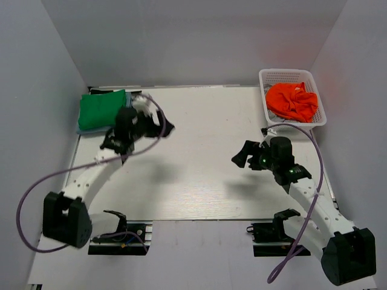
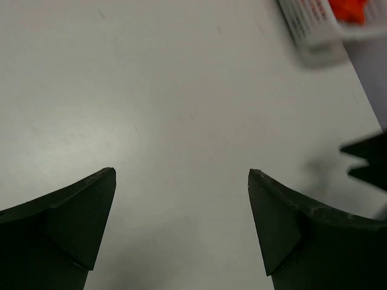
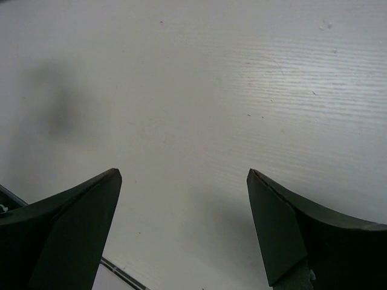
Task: Fold and stack the t-shirts
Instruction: Put the neatly folded tshirt into the corner of the board with the left arm
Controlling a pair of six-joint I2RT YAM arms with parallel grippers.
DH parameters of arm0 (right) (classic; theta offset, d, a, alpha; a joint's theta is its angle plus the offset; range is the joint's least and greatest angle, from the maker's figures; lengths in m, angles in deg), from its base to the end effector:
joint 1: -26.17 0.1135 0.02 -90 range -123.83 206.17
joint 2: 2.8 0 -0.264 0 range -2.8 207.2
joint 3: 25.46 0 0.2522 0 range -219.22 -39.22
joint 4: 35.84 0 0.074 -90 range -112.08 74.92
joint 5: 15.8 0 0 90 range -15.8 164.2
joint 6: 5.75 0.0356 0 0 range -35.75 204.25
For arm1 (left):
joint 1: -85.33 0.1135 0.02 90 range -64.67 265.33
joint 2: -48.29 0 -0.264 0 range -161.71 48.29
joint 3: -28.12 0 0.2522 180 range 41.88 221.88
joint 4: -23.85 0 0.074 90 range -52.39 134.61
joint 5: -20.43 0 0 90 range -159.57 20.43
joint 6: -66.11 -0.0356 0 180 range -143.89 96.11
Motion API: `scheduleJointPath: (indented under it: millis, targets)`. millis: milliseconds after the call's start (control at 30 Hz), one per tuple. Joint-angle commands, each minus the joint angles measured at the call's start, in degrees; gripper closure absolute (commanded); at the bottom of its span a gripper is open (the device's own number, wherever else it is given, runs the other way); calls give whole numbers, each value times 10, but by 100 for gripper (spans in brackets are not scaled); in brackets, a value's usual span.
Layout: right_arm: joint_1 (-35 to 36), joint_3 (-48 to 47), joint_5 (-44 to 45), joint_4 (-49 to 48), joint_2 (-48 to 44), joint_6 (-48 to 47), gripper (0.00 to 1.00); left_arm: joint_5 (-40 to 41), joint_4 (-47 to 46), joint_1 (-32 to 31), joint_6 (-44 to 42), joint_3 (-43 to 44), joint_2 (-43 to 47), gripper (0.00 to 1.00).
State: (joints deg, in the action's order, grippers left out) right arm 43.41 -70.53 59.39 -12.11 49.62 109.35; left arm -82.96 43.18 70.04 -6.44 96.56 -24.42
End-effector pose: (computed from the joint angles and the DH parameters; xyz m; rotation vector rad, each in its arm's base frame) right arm 0.1902 0.0686 0.2345 -0.0102 2.1757 0.7056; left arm 0.2801 -0.0851 0.3033 0.1168 2.0174 -0.5985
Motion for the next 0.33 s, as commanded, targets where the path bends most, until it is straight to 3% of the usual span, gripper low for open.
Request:
scheduleJointPath:
  millis: [0,133,233,300]
  targets:
    - [-1,27,43,9,-32,-7,10,-24,-78,-60,112,-139,87,0]
    - [-1,50,45,-6,-42,0,10,-23,-88,-115,137,-260,135,0]
    - [0,69,31,-34,-56,-1,10,-27,-72,-131,152,-286,175,0]
    - [-2,82,31,-62,-70,1,10,15,-32,-145,152,-286,195,0]
